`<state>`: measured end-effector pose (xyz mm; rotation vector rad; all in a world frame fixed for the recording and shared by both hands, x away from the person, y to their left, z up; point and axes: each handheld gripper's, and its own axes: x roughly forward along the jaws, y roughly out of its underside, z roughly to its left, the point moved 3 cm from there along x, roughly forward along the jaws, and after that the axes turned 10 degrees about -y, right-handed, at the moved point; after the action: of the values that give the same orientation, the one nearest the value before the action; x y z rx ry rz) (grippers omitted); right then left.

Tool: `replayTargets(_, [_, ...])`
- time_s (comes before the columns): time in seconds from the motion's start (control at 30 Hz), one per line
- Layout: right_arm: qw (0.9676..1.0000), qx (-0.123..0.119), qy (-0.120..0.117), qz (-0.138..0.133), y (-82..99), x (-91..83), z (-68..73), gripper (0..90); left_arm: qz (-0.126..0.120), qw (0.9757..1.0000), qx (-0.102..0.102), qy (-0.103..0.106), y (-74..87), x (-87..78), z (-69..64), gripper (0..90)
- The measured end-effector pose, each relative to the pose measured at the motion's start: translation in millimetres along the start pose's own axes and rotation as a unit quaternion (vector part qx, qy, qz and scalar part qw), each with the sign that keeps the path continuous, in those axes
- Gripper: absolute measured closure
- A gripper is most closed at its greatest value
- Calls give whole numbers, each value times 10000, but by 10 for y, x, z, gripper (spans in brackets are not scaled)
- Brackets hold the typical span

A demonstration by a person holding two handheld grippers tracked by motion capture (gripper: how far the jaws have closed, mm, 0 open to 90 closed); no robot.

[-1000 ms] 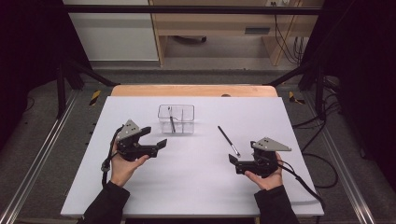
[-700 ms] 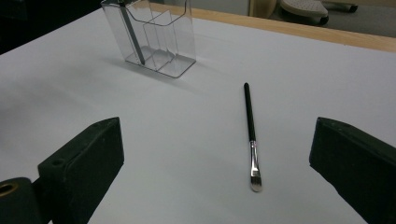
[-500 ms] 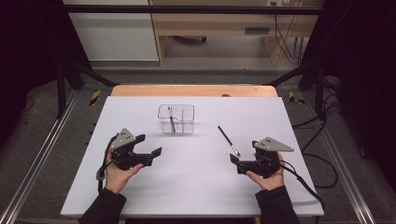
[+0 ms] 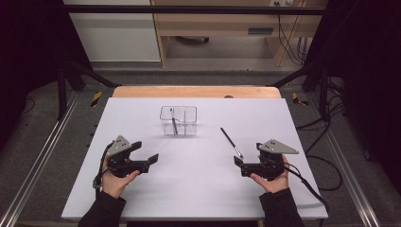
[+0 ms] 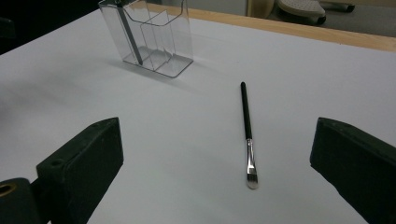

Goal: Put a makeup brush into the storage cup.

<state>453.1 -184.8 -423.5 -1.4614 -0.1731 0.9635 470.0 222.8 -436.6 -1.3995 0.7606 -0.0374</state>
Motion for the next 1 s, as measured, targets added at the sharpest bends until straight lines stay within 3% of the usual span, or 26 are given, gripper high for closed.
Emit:
replayTargets(0.77, [10000, 8, 70, 52, -46, 28, -18, 43, 118, 9999, 18, -83, 94, -6, 2, 131])
replayTargets(1.0, [9995, -42, 74, 308, -45, 158, -32, 47, 140, 9999, 39, -86, 106, -2, -5, 131])
